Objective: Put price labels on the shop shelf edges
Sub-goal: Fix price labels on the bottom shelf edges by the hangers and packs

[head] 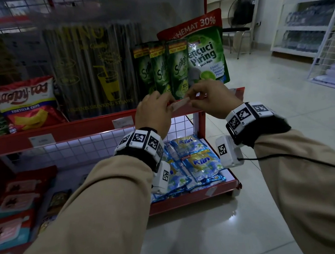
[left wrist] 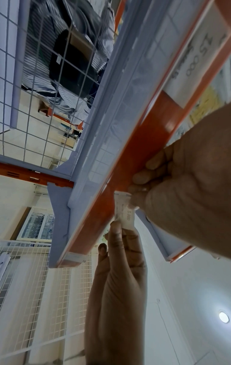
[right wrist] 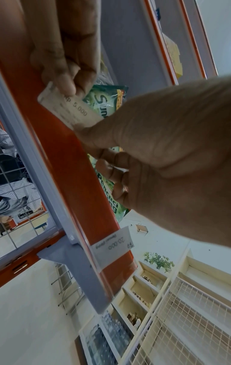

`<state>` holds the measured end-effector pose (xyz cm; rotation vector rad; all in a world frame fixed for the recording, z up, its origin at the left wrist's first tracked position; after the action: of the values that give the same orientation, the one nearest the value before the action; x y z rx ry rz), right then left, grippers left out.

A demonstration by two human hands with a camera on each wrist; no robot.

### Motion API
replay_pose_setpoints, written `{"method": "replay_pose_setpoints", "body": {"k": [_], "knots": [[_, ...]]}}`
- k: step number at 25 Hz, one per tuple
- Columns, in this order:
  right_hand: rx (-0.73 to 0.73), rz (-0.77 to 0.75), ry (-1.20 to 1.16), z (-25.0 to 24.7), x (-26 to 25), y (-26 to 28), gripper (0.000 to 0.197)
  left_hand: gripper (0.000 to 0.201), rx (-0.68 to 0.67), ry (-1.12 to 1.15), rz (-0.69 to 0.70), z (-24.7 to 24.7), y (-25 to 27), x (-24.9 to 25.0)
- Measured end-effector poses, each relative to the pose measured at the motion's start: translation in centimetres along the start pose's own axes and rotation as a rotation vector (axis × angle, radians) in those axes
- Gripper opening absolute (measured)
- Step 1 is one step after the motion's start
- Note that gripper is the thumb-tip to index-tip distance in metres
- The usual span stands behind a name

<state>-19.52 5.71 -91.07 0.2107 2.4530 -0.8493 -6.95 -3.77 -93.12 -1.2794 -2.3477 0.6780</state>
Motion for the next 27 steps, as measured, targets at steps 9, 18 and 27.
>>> {"method": "replay_pose_setpoints", "body": {"k": [9,18,27], "knots": [[-0.127,0.068,0.244,-0.26,0.27,0.09,0.016,0.019,-0.029,-0.059,0.031,0.19,-0.13,-0.08],[-0.162,0.066,0.254,-0.14,-0.25,0.36,0.025,0.023,-0.096,-0.136,0.082,0.15,-0.59,0.11],[-0.191,0.120,0.278,-0.15,-0.33,0.61,0.023,0.028,-0.170,-0.198,0.108,-0.37,-0.84,0.42]]}}
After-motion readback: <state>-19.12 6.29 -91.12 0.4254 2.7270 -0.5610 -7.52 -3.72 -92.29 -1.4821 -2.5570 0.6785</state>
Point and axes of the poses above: each hand's wrist, its own y-axis away from the middle knuckle, its own z-axis out of the palm, x = y × z, the point moved 5 cm from there along -y, towards the middle knuckle, and after that the axes turned 12 degrees about -y, right-handed, at the moved point
